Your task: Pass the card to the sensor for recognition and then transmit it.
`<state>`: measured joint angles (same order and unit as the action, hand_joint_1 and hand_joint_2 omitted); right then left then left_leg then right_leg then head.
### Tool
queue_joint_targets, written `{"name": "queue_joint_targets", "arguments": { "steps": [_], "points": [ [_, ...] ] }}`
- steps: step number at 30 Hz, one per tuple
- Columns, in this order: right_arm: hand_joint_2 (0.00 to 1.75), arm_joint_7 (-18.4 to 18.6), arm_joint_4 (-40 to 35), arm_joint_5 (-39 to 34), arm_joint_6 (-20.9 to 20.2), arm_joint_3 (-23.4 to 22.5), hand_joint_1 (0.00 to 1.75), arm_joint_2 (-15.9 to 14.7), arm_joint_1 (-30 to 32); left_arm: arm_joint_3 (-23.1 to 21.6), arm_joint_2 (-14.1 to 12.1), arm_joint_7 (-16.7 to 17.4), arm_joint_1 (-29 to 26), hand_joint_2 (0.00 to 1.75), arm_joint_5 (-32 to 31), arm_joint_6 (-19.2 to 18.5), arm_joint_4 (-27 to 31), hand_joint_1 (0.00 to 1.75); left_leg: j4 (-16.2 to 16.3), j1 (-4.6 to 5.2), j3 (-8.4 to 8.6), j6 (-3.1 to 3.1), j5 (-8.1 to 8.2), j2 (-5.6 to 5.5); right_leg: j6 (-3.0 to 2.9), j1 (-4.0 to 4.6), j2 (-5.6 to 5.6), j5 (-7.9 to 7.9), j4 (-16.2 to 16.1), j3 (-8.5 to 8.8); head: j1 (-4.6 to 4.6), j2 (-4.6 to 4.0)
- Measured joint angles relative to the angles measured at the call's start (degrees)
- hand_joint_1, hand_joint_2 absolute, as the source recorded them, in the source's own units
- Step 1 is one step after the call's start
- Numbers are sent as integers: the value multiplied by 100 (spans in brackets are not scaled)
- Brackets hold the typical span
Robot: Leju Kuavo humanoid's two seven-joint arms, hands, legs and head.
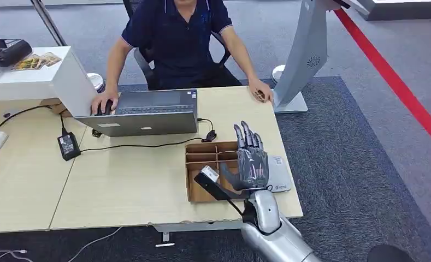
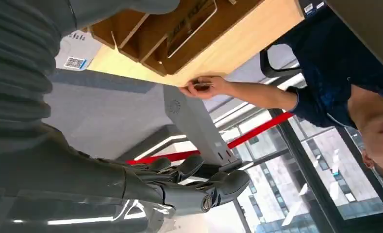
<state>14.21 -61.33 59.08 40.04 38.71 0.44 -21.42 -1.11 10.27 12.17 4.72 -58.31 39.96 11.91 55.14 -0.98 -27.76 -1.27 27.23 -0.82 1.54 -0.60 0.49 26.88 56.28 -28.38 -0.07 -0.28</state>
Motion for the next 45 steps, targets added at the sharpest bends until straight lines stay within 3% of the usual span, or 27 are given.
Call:
{"name": "queue_joint_targets", "arguments": {
  "steps": [17,45],
  "points": [
    [175,-48,372,-42,0,-4,0,197,-259,-179,0,48,43,0,-59,-92,0,0,0,0,-6,0,0,0,0,0,0,0,0,-7,0,0],
    [175,79,968,177,7,-201,0,92,-304,-426,-2,87,56,0,120,-96,0,0,1,0,-6,0,0,1,1,0,1,-1,0,-8,0,0]
  ]
}}
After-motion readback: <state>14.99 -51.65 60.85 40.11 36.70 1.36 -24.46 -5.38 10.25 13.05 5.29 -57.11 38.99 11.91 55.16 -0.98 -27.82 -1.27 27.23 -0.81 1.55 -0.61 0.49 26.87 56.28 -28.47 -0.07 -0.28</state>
